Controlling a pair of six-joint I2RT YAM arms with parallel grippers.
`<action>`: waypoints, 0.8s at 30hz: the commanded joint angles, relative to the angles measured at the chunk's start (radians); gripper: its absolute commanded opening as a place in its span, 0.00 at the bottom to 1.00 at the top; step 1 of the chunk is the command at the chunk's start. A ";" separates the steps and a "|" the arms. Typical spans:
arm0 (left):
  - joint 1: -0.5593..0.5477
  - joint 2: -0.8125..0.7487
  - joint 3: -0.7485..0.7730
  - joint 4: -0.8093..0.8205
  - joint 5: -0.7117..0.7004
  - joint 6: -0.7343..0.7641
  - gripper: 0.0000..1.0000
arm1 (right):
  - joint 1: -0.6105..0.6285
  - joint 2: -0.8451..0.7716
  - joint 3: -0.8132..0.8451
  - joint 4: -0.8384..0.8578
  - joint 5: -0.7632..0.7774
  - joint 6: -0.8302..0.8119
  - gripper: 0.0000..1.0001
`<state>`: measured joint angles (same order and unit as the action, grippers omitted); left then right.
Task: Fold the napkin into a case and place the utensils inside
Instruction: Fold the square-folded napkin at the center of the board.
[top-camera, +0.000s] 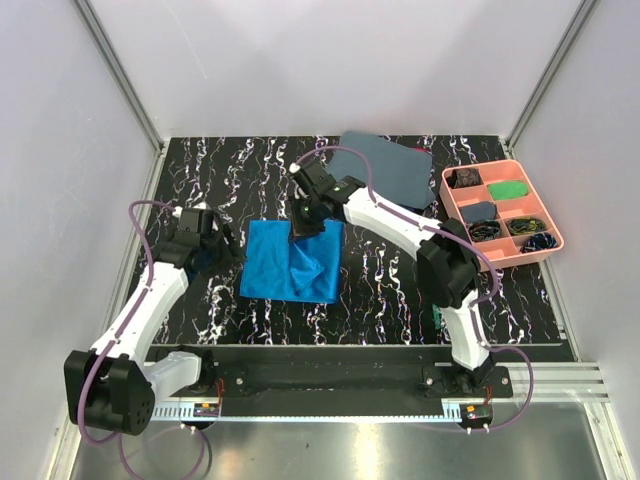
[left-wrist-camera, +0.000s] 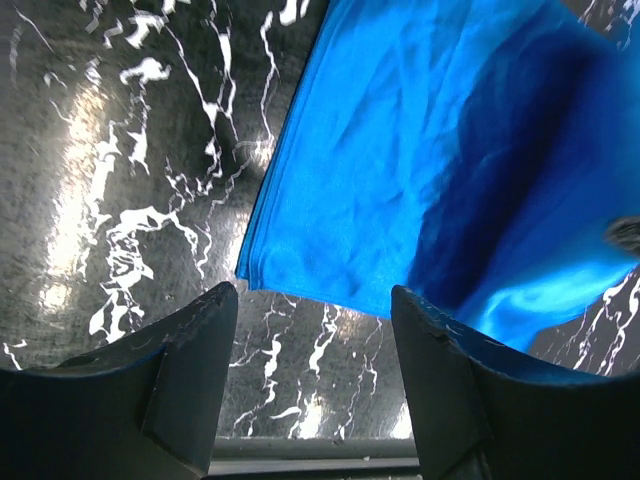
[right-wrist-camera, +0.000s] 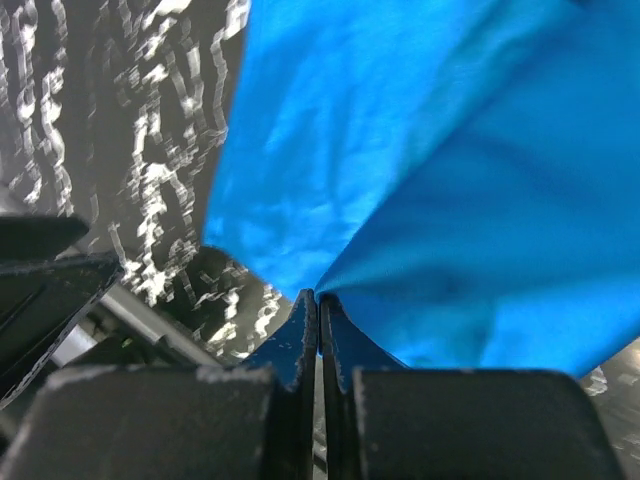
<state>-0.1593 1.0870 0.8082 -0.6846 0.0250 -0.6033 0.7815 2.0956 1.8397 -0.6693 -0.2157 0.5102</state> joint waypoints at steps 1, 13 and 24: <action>0.010 -0.036 0.005 0.051 -0.056 -0.006 0.66 | 0.031 0.030 0.076 0.040 -0.086 0.034 0.00; 0.017 -0.039 -0.010 0.051 -0.056 -0.007 0.66 | 0.033 0.080 0.127 0.074 -0.111 0.083 0.00; 0.017 -0.021 -0.033 0.065 -0.051 -0.007 0.66 | 0.035 0.153 0.150 0.077 -0.149 0.086 0.00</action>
<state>-0.1490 1.0733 0.7811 -0.6682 -0.0086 -0.6037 0.8112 2.2215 1.9442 -0.6151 -0.3332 0.5896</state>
